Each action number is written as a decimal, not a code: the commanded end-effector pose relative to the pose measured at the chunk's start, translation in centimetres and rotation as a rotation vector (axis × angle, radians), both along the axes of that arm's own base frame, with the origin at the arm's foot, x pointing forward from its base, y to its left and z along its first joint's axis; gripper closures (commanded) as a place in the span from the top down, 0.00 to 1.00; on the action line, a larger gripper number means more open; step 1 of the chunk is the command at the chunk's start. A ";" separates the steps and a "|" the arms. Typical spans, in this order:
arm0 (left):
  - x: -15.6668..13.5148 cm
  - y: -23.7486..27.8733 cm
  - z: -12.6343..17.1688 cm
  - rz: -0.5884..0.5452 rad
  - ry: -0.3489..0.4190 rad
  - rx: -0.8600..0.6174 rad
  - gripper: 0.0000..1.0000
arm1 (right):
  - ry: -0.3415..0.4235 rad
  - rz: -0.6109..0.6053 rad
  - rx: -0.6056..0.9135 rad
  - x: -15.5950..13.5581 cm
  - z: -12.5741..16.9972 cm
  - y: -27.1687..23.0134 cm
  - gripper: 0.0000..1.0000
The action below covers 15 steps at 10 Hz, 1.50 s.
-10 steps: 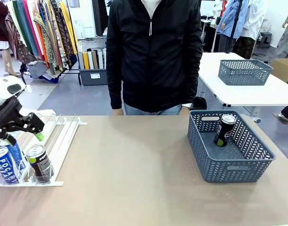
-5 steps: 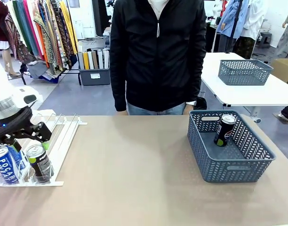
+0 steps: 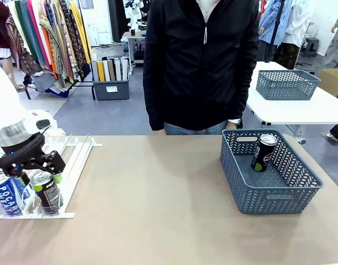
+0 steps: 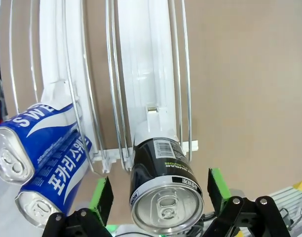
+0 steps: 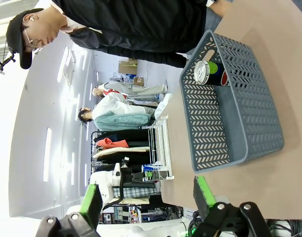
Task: Retrieve and store the cans from the dispenser.
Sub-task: Pick up the last remaining can from one row of the Automatic Can Dispenser and place it in the middle of the table.
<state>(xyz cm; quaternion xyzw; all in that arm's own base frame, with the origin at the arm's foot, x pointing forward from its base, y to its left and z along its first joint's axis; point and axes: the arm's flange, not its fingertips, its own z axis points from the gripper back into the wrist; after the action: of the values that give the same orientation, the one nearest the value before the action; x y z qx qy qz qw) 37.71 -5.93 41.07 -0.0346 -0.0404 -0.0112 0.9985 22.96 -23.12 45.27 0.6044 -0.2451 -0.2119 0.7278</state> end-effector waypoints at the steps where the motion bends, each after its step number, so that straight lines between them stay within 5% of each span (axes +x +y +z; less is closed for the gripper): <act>1: -0.5 -0.4 -0.5 0.001 0.003 0.029 1.00 | -0.001 0.014 -0.014 -0.5 0.0 -0.1 1.00; 2: -0.5 -0.4 -0.5 0.002 0.008 0.029 1.00 | -0.001 0.014 -0.014 -0.5 0.0 -0.1 1.00; 3: -0.5 -0.4 -0.6 0.002 0.015 0.029 0.42 | -0.001 0.014 -0.014 -0.5 0.0 -0.1 1.00; 4: -0.4 -0.4 -0.6 0.000 0.023 0.035 0.00 | -0.001 0.014 -0.014 -0.5 0.0 -0.1 1.00; 11: -0.9 -0.2 0.4 -0.012 0.037 0.027 0.00 | -0.001 0.014 -0.014 -0.5 0.0 -0.1 1.00; 15: -2.7 0.6 11.6 0.039 -0.106 0.019 0.00 | -0.001 0.014 -0.014 -0.5 0.0 -0.1 1.00</act>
<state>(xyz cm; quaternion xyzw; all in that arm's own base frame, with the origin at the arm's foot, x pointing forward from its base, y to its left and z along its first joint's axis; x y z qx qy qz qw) 35.60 -5.84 48.91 -0.0278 -0.0675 -0.0078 0.9973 22.97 -23.12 45.26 0.6044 -0.2449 -0.2120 0.7278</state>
